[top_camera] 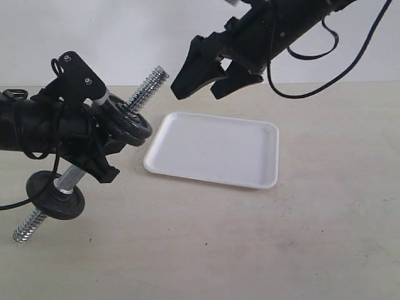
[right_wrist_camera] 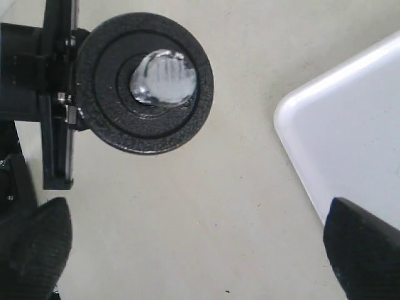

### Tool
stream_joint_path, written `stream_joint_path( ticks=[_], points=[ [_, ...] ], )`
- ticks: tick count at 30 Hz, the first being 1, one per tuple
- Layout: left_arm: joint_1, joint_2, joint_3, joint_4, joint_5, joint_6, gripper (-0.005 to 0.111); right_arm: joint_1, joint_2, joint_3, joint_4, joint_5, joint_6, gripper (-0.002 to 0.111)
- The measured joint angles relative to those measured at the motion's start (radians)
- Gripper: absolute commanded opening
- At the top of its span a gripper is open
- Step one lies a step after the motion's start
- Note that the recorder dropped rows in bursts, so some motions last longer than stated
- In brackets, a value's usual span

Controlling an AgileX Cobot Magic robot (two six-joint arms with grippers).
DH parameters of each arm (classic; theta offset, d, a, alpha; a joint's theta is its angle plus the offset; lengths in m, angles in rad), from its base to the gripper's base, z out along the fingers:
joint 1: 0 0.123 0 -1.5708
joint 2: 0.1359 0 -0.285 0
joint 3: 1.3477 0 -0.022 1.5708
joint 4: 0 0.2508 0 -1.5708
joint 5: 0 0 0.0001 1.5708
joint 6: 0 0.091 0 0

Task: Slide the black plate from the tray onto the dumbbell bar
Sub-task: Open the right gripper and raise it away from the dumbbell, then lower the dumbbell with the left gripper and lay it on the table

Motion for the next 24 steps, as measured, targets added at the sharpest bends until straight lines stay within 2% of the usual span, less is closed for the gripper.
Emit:
stream_joint_path(
  ticks=[15, 24],
  points=[
    [0.000, 0.101, 0.000, -0.052, -0.032, -0.108, 0.004, -0.008, -0.135, 0.000, -0.010, 0.002, 0.029, 0.105],
    [0.002, 0.145, -0.053, -0.057, -0.046, -0.149, 0.004, -0.010, -0.171, 0.000, -0.019, 0.002, 0.050, 0.105]
  ],
)
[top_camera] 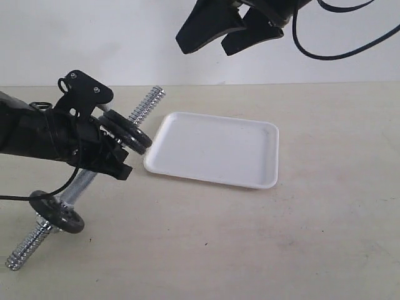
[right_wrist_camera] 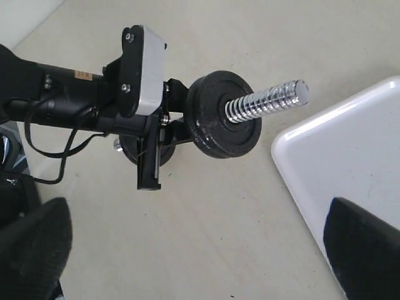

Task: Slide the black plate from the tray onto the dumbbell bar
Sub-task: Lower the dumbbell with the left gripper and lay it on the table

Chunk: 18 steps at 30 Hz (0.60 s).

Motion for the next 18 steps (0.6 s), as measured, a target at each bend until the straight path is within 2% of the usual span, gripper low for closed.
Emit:
stream_joint_path(
  ticks=[9, 18],
  points=[
    [0.006, 0.054, -0.104, -0.048, -0.003, -0.016, 0.004, 0.000, -0.045, 0.000, -0.026, 0.002, 0.033, 0.105],
    [0.072, 0.127, -0.157, -0.063, 0.041, -0.055, 0.004, 0.000, -0.067, 0.000, -0.074, 0.002, 0.053, 0.105]
  ],
)
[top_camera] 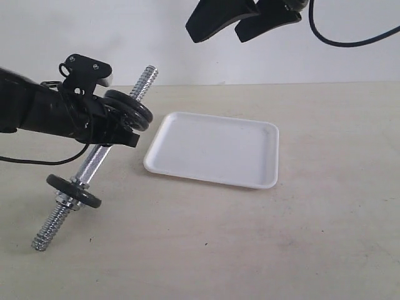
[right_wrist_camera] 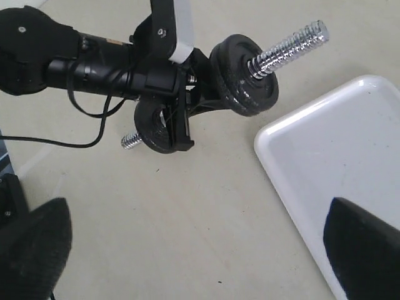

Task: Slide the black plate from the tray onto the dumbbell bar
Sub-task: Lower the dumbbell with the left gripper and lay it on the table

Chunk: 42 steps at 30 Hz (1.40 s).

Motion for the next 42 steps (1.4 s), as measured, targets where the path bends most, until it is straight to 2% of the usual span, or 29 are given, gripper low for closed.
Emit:
stream_joint_path(
  ticks=[7, 18, 42],
  points=[
    [0.038, 0.059, -0.043, -0.025, 0.019, -0.014, 0.004, 0.000, -0.001, 0.000, -0.002, 0.000, 0.009, 0.105],
    [0.038, 0.139, -0.121, -0.030, 0.089, -0.014, 0.004, 0.000, -0.001, 0.000, 0.015, 0.000, 0.012, 0.105],
    [0.038, 0.246, -0.189, -0.052, 0.064, -0.008, 0.004, 0.000, -0.001, 0.000, 0.019, 0.000, 0.014, 0.105]
  ],
)
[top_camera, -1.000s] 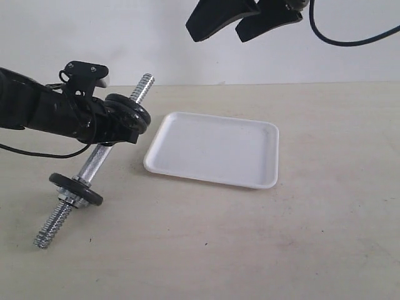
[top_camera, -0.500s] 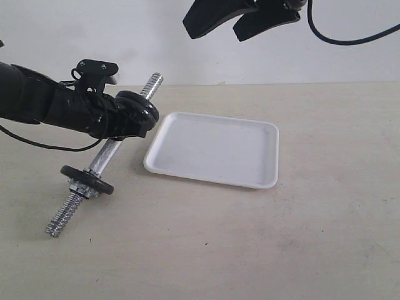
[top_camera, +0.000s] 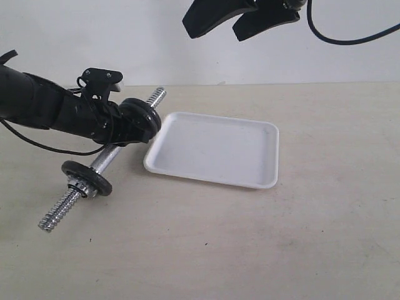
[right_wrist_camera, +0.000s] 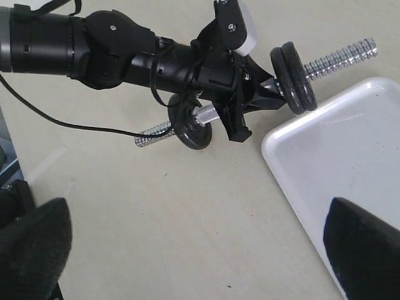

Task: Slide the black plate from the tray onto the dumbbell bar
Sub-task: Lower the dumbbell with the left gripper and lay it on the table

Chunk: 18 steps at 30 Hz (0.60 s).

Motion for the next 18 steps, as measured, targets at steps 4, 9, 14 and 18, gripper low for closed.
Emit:
stream_joint_path(
  ticks=[4, 9, 14, 18],
  points=[
    [0.000, 0.015, 0.000, 0.000, 0.000, 0.002, 0.004, 0.000, 0.000, 0.000, 0.000, 0.000, 0.000, 0.105],
    [0.000, 0.024, 0.000, 0.000, -0.007, 0.002, 0.004, 0.000, 0.000, 0.000, 0.000, 0.000, 0.000, 0.105],
    [0.000, 0.026, 0.000, -0.007, -0.017, 0.002, 0.004, 0.000, 0.000, 0.000, 0.002, 0.000, 0.000, 0.105],
    [0.012, 0.026, 0.000, -0.007, -0.017, 0.006, 0.004, 0.000, 0.000, 0.000, 0.002, 0.000, 0.000, 0.105]
  ],
)
